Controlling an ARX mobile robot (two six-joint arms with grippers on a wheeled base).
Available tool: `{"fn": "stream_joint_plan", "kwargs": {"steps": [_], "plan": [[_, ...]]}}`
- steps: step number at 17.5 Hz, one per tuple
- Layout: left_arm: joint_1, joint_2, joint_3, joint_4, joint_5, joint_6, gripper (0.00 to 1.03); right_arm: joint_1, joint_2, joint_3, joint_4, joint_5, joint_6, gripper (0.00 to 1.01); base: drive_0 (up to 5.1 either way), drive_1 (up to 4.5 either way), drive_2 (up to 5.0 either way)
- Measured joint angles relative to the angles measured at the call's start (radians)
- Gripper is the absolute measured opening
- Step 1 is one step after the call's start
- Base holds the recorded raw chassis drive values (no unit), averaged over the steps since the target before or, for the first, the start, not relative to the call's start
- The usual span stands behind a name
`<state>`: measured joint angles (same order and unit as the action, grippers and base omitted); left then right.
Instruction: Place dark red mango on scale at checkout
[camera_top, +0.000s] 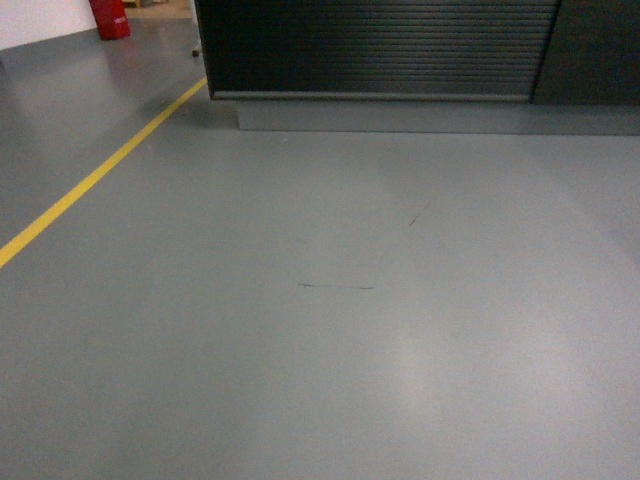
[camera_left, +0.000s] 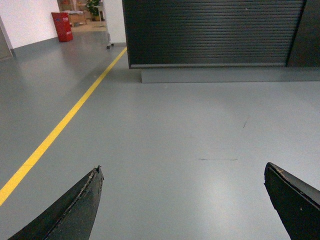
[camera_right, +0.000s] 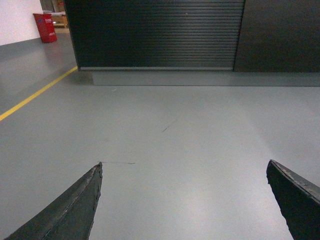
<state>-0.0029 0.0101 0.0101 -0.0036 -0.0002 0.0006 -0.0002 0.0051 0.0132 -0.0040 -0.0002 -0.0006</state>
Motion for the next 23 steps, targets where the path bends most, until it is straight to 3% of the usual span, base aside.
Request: {"fn": "stream_joint_plan", "kwargs": {"steps": [23], "plan": [[0.000,0.000,0.000,0.000,0.000,0.000,0.98,0.000,0.000,0.000,0.000,0.000,0.000,0.98,0.0,0.00,0.0]]}}
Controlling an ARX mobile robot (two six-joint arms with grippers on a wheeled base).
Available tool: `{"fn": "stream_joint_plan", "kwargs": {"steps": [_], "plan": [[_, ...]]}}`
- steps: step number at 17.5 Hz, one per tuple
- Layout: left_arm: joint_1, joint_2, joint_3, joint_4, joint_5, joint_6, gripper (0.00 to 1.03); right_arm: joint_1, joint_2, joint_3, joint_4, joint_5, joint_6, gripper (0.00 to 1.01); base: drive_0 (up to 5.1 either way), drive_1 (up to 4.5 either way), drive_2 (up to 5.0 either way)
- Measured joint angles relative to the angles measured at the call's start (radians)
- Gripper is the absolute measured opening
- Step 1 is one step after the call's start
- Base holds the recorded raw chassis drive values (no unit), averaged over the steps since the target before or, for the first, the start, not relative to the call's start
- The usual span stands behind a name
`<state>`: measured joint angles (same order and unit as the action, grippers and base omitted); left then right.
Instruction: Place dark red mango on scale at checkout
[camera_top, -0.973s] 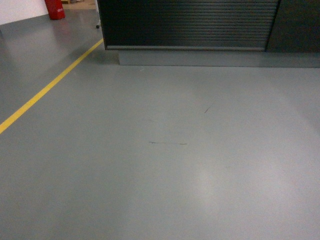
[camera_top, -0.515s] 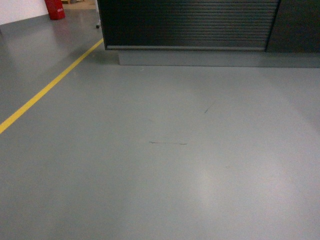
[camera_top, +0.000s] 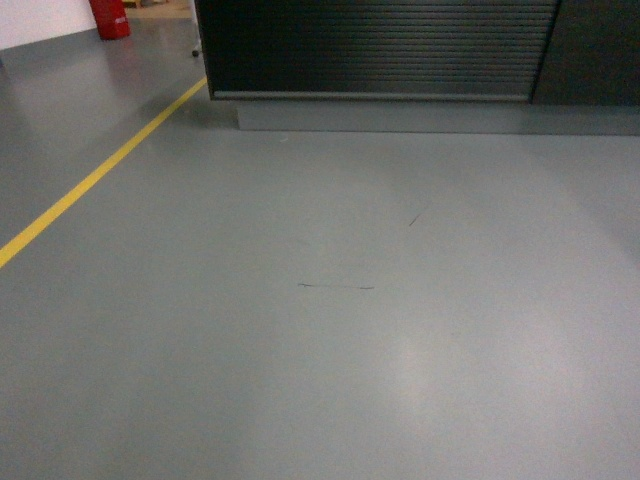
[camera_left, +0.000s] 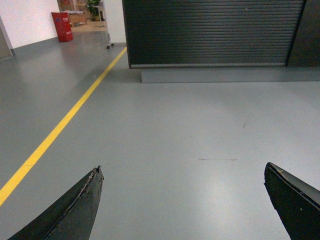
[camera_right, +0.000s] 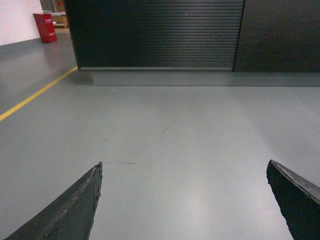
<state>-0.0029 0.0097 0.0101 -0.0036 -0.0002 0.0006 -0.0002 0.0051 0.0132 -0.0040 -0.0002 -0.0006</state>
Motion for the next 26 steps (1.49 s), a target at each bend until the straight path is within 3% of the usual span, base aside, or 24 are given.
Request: {"fn": "stream_joint_plan", "kwargs": {"steps": [13,26], "plan": [[0.000,0.000,0.000,0.000,0.000,0.000,0.98,0.000,0.000,0.000,0.000,0.000,0.000,0.98,0.0,0.17,-0.2],[0.000,0.000,0.000,-0.004,0.000,0.000,0.98,0.000,0.000,0.000,-0.001,0.000,0.000,0.98,0.1,4.36,-4.2]]}}
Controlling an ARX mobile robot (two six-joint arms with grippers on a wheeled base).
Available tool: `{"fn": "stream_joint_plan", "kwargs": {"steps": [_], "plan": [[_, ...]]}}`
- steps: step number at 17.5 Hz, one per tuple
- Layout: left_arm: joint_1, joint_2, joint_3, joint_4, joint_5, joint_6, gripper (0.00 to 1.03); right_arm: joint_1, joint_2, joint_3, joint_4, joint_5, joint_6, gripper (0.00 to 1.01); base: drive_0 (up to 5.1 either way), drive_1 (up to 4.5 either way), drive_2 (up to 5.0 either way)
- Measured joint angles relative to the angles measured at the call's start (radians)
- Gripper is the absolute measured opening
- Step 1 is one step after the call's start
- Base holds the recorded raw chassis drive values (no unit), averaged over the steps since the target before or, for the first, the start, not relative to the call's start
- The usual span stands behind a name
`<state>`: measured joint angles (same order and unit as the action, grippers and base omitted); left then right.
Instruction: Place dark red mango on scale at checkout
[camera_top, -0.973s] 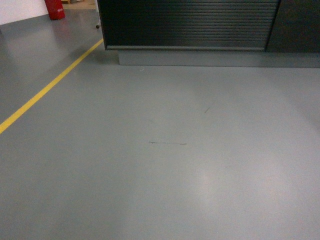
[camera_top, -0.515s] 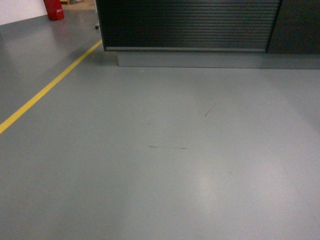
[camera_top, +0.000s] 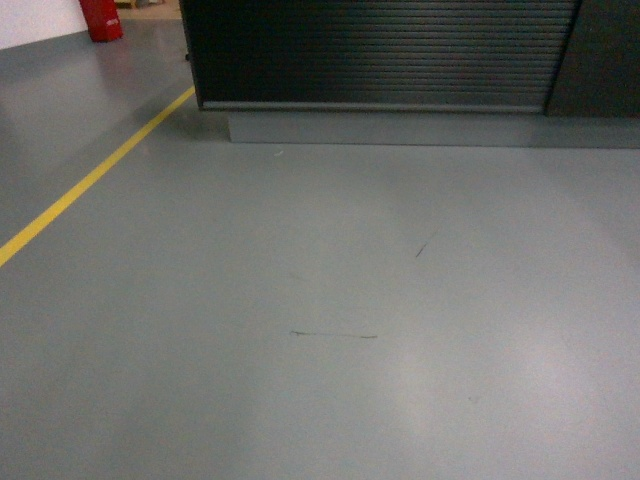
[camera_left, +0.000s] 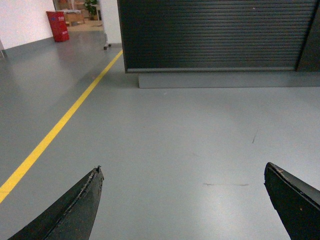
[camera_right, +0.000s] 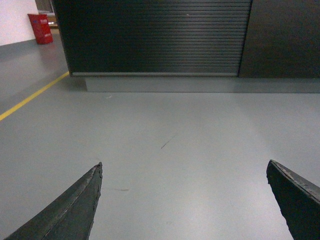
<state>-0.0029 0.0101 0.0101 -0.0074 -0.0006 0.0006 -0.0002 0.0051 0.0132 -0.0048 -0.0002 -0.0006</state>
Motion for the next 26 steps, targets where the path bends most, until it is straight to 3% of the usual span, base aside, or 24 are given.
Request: {"fn": "stream_joint_plan", "kwargs": {"steps": [26], "plan": [[0.000,0.000,0.000,0.004,0.000,0.000,0.98,0.000,0.000,0.000,0.002,0.000,0.000,0.98,0.1,4.34,-4.2]]}}
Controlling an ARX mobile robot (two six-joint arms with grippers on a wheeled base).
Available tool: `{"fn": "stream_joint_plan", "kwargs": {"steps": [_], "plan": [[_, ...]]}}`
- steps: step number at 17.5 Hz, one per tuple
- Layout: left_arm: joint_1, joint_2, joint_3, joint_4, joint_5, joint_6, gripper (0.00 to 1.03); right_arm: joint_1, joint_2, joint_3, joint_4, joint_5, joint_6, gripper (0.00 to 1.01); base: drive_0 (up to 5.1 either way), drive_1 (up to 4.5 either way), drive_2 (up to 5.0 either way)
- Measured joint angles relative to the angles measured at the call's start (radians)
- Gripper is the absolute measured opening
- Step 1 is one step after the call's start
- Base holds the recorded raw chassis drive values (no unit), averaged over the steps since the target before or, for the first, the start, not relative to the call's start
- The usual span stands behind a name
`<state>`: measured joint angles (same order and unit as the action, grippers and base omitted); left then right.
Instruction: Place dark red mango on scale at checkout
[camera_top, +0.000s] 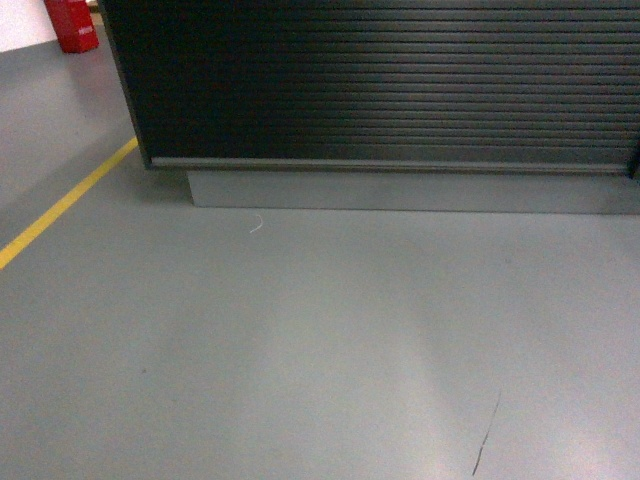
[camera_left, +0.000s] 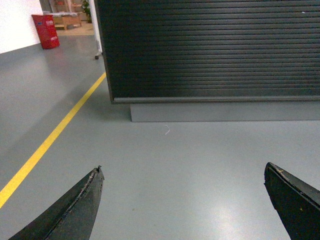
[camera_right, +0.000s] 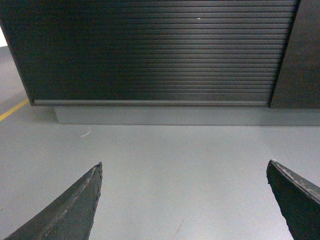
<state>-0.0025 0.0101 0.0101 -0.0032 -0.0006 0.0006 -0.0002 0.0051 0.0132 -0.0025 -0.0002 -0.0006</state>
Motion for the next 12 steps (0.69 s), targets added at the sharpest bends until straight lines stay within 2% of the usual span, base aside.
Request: {"fn": "stream_joint_plan", "kwargs": {"steps": [12], "plan": [[0.000,0.000,0.000,-0.003,-0.002,0.000,0.98,0.000,0.000,0.000,-0.001,0.000,0.000,0.98,0.0,4.33,-4.3]]}}
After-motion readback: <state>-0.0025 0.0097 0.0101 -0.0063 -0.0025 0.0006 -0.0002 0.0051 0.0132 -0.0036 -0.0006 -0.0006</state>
